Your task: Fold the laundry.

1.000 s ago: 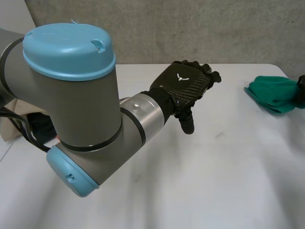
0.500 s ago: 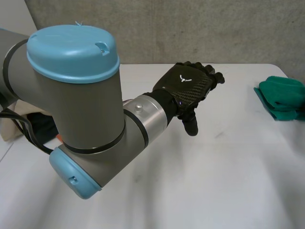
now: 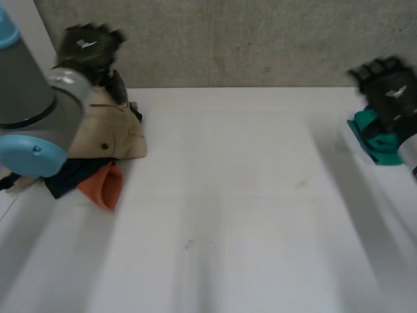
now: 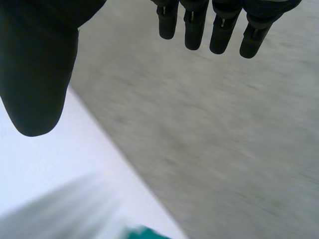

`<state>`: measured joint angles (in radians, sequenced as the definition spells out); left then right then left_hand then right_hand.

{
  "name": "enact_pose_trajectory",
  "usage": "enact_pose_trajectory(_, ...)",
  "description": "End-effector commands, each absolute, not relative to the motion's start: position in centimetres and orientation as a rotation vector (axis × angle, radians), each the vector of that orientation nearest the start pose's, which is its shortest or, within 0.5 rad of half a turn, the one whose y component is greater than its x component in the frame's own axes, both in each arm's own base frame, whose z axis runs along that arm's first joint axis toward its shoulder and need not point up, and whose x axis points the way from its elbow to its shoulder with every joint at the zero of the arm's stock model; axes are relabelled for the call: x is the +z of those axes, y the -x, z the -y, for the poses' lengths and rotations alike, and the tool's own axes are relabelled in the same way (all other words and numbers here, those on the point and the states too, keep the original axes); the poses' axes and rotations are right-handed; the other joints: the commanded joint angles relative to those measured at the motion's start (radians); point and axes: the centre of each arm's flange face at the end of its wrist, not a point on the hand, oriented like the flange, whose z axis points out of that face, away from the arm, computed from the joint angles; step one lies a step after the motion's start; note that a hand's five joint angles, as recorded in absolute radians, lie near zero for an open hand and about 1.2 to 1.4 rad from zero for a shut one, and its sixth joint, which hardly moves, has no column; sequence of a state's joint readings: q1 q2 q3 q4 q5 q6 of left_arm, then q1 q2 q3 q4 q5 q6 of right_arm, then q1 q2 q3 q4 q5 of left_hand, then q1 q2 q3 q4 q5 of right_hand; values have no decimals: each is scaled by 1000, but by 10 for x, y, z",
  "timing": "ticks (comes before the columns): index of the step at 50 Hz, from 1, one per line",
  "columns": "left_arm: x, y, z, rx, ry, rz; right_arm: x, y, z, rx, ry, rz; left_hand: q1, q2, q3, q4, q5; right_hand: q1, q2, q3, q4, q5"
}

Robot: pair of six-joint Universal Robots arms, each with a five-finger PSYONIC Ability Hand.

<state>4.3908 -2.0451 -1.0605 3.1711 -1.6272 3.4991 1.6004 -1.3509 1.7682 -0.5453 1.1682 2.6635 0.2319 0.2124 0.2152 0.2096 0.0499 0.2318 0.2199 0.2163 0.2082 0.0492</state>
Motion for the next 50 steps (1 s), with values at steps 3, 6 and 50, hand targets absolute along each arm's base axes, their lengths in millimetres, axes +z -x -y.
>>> enact_pose_trajectory(3,204,169,457,-1920,-748,-1806,193,-197,287,-2035,1126,-2044,-4,16,13,19,4,-57,-45,-42,-34,-49)
enact_pose_trajectory(6,191,167,469,-1929,-789,-1751,188,-197,284,-2012,1156,-2059,58,77,74,80,65,-57,-45,-42,-34,-49)
enact_pose_trajectory(50,223,392,152,-2300,-1821,-2041,226,-170,294,-2211,955,-2132,118,137,134,140,125,-57,-45,-42,-34,-49)
